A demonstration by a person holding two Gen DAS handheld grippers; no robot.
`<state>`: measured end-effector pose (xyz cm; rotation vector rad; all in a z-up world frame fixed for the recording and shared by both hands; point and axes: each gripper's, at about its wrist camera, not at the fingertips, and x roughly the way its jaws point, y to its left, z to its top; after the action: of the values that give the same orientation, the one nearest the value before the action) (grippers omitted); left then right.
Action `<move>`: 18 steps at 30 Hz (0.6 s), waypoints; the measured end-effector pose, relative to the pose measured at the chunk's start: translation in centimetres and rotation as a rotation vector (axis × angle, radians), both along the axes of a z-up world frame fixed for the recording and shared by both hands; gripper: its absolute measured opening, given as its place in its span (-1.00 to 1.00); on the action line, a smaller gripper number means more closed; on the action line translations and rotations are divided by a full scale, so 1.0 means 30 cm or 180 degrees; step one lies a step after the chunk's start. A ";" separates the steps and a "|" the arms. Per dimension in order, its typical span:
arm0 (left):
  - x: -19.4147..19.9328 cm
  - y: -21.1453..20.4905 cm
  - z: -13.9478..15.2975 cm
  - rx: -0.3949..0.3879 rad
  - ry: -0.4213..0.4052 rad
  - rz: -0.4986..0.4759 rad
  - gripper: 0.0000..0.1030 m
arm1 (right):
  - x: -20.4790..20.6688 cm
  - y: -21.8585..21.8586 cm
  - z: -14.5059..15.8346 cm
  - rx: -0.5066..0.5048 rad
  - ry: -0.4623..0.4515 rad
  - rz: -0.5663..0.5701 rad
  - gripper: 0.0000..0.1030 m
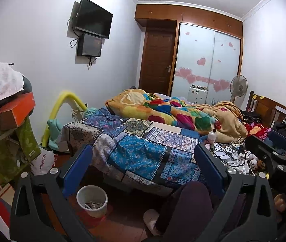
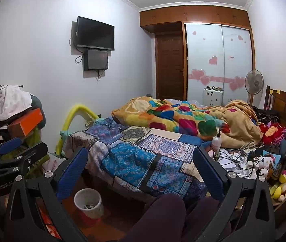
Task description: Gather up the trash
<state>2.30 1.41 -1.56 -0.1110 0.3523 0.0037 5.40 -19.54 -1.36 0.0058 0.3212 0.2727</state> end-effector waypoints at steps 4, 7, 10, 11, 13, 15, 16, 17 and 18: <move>0.001 -0.001 0.001 0.0001 -0.0014 -0.0013 0.97 | -0.001 0.001 0.001 0.0001 0.0002 -0.0003 1.00; -0.001 -0.001 0.004 0.0018 -0.0030 -0.0037 0.97 | 0.004 -0.002 -0.001 -0.0002 0.0006 0.0007 1.00; 0.001 -0.005 0.006 0.0046 -0.0019 -0.0068 0.97 | 0.005 -0.003 -0.001 0.0000 0.0006 0.0011 1.00; 0.002 -0.006 0.006 0.0049 -0.0009 -0.0084 0.97 | 0.005 -0.003 0.000 0.0000 0.0008 0.0009 1.00; 0.001 -0.007 0.006 0.0051 -0.0016 -0.0077 0.97 | 0.006 -0.004 -0.001 0.0000 0.0005 0.0013 1.00; 0.000 -0.010 0.006 0.0059 -0.0027 -0.0078 0.97 | 0.007 -0.005 -0.001 -0.0001 0.0006 0.0015 1.00; 0.000 -0.010 0.006 0.0058 -0.0029 -0.0083 0.97 | 0.006 -0.007 0.000 -0.0002 0.0007 0.0014 1.00; -0.004 -0.010 0.002 0.0053 -0.0031 -0.0086 0.97 | 0.008 -0.006 -0.001 -0.0004 0.0006 0.0013 1.00; -0.005 -0.010 0.002 0.0050 -0.0036 -0.0091 0.97 | 0.010 -0.008 -0.003 -0.0005 0.0009 0.0019 1.00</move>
<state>2.15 1.13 -1.49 -0.0903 0.3425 -0.0223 5.71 -19.78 -1.46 0.0037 0.3241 0.2784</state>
